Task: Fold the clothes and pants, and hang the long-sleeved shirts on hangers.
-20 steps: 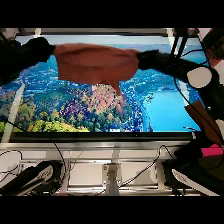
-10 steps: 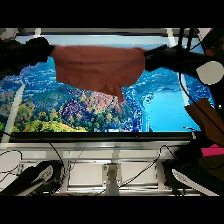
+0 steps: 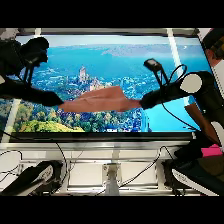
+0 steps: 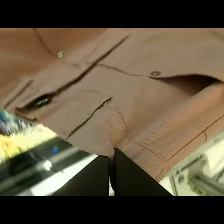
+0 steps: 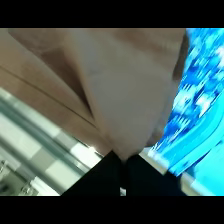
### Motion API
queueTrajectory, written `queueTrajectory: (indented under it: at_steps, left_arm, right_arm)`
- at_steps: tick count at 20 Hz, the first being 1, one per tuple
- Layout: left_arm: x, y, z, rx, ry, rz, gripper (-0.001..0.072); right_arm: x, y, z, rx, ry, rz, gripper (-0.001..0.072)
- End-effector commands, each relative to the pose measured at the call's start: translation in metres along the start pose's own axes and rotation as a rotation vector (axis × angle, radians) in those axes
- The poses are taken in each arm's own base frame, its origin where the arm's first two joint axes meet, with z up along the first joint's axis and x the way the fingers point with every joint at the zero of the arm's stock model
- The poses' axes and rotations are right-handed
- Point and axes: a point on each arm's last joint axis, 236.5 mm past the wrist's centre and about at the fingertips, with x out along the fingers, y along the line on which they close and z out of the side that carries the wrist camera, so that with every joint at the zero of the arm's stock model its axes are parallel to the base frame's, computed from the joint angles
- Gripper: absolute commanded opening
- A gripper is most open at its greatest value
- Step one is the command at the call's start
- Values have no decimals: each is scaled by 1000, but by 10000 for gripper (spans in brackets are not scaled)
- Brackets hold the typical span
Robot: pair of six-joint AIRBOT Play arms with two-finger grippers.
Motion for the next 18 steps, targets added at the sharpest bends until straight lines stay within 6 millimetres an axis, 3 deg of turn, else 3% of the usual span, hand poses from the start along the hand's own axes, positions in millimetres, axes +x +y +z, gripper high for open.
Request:
queueTrajectory:
  at_steps: [1, 2, 3, 4, 5, 8, 10, 12, 14, 16, 18]
  left_arm:
    - [8, -2, -45, -43, 180, -31, 13]
    - [10, -2, -48, -47, 191, -36, 33]
    - [11, -2, -49, -49, 195, -38, 162]
    - [11, -2, -49, -50, 196, -39, 338]
    - [11, -2, -49, -50, 196, -39, 451]
    - [11, -2, -49, -50, 196, -38, 452]
    - [12, 3, -47, -51, 185, -19, 450]
    - [13, 30, -32, -52, 119, 93, 418]
    - [6, 77, -7, -85, 4, 291, 418]
    - [-2, 108, 11, -128, -109, 380, 414]
    - [1, 129, 0, -204, -119, 382, 414]
  right_arm:
    - [-1, 19, -40, 9, 167, 85, 17]
    - [-1, 20, -39, 13, 164, 90, 153]
    - [-1, 19, -37, 13, 154, 87, 423]
    - [0, 19, -35, 13, 146, 84, 639]
    - [0, 18, -32, 13, 135, 80, 653]
    - [2, 14, -21, 10, 86, 64, 653]
    - [3, 7, 0, 0, 0, 37, 652]
    - [6, -2, 28, -16, -111, 4, 645]
    - [13, -15, 51, -6, -187, -31, 618]
    - [26, -29, 64, 2, -208, -62, 618]
    - [45, -40, 70, 16, -198, -74, 618]
